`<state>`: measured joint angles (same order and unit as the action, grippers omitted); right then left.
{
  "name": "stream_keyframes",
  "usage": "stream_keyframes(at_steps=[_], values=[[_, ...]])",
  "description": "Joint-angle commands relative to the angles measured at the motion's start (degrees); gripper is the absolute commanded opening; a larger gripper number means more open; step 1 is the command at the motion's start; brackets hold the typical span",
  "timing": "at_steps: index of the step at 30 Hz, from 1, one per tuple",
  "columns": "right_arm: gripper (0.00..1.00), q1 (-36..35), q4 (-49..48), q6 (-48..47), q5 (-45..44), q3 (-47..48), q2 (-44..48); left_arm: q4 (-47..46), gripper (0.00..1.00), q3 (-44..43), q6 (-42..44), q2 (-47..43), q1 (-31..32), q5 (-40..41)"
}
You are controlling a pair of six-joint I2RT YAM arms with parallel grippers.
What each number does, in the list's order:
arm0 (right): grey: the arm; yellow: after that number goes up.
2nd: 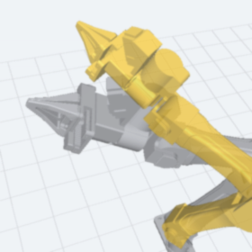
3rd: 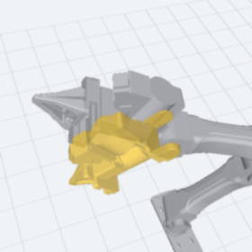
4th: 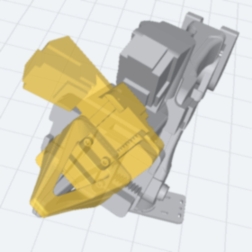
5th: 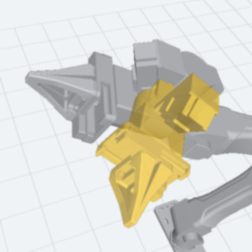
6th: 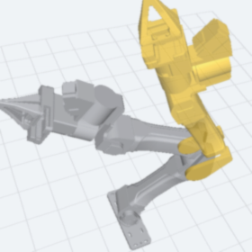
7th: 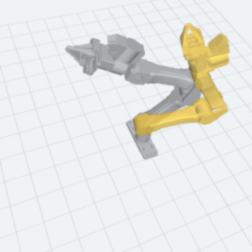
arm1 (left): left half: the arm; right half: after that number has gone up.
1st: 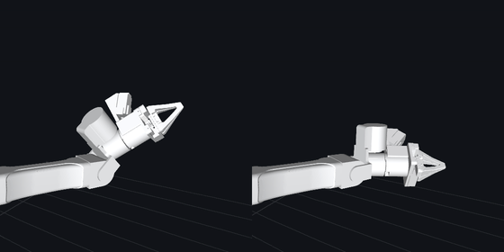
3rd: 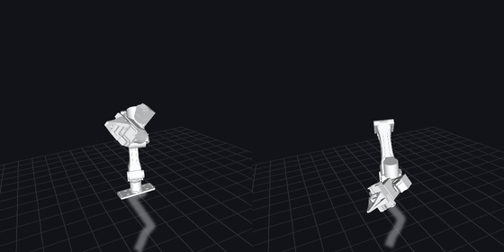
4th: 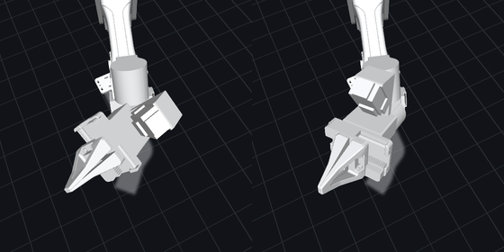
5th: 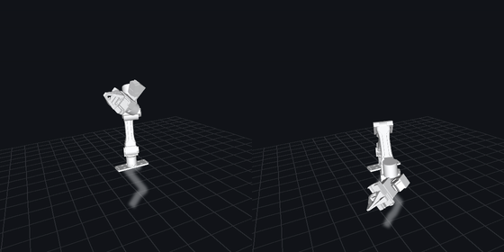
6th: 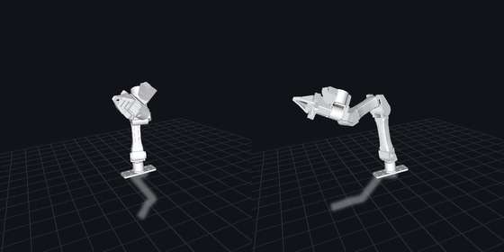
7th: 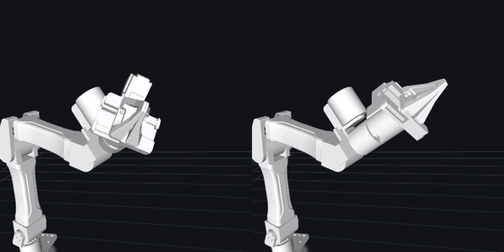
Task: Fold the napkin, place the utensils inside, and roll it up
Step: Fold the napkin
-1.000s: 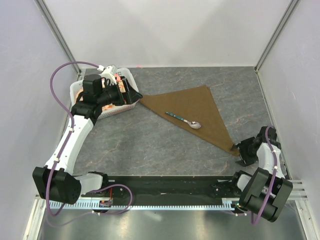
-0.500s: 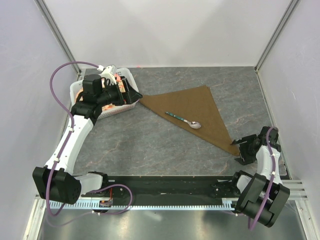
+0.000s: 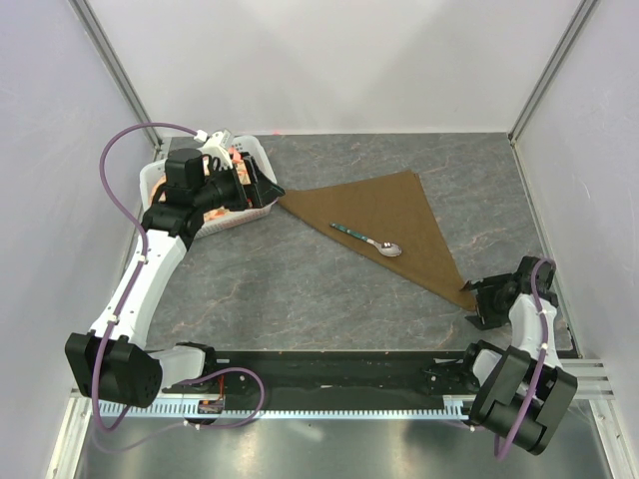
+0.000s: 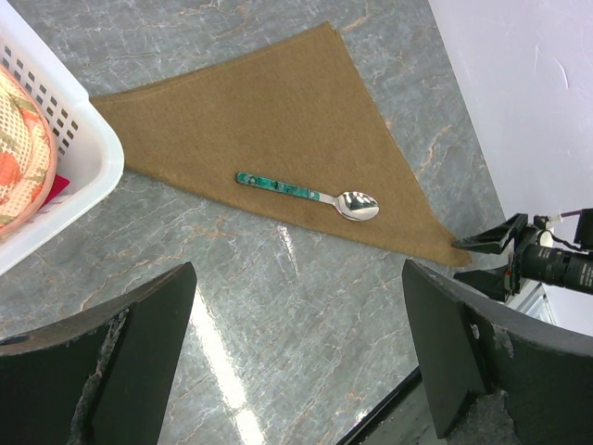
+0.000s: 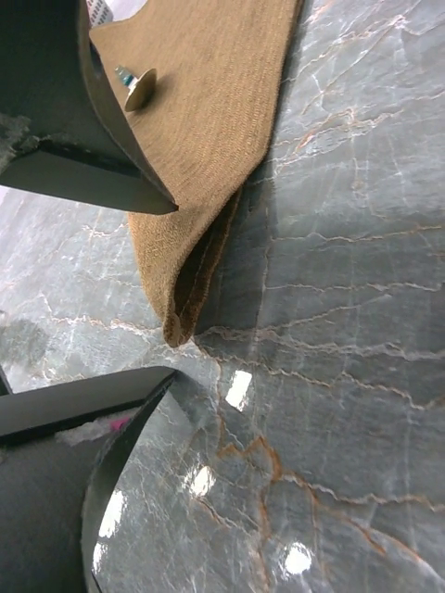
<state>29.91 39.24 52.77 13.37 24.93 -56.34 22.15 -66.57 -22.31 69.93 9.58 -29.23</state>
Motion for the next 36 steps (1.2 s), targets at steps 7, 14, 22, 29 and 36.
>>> stream_keyframes(at_steps=[7,14,22,29,36], values=[[0.63,0.32,-0.57,2.95,-1.85,-2.08,0.88,-2.29,1.00,0.12,-1.78,-0.15,-0.36,-1.62],[0.49,0.32,-0.04,2.95,-2.12,-2.34,1.14,-2.29,1.00,0.12,-1.95,-0.06,-0.36,-2.05],[0.37,0.32,-0.31,3.04,-2.47,-2.87,1.23,-2.46,1.00,0.12,-2.13,0.12,-0.36,-2.32],[0.27,0.32,-0.83,2.77,-4.05,-1.90,0.97,-2.46,1.00,0.21,-2.13,0.20,-0.36,-2.32],[0.21,0.32,-1.97,1.28,-5.63,-0.41,0.26,-2.64,1.00,0.21,-2.22,0.29,-0.36,-2.32]])
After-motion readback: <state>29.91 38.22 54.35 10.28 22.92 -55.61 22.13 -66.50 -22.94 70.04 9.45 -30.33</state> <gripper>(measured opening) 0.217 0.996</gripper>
